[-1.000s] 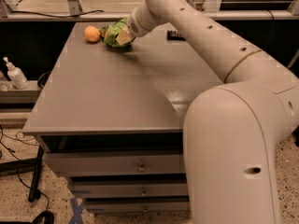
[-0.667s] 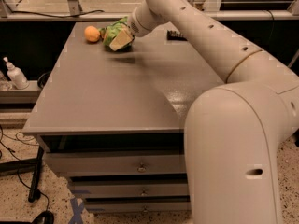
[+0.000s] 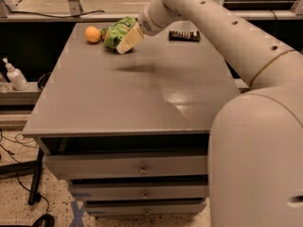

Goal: Move green rice chip bag near orange

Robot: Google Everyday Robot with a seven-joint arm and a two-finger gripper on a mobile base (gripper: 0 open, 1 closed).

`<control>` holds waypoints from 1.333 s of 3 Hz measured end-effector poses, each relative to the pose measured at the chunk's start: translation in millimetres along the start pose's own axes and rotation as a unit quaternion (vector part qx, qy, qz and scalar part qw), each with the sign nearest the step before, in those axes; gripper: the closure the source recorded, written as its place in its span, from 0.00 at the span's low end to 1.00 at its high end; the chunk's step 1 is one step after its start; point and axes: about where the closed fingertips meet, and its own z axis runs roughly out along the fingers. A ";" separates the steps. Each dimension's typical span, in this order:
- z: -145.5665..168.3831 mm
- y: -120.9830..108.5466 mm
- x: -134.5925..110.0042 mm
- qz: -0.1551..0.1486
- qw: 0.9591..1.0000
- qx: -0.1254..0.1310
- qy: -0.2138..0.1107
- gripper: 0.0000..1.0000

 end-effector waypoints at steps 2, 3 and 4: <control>-137.8 -20.5 70.9 -0.018 1.000 0.000 -0.016 0.00; -193.3 -34.2 96.3 -0.011 0.998 -0.020 -0.054 0.00; -204.6 -35.2 92.8 -0.010 0.998 -0.024 -0.064 0.00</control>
Offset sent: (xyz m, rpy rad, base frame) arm -0.1198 -0.2503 0.0821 0.0563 -0.0810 0.0094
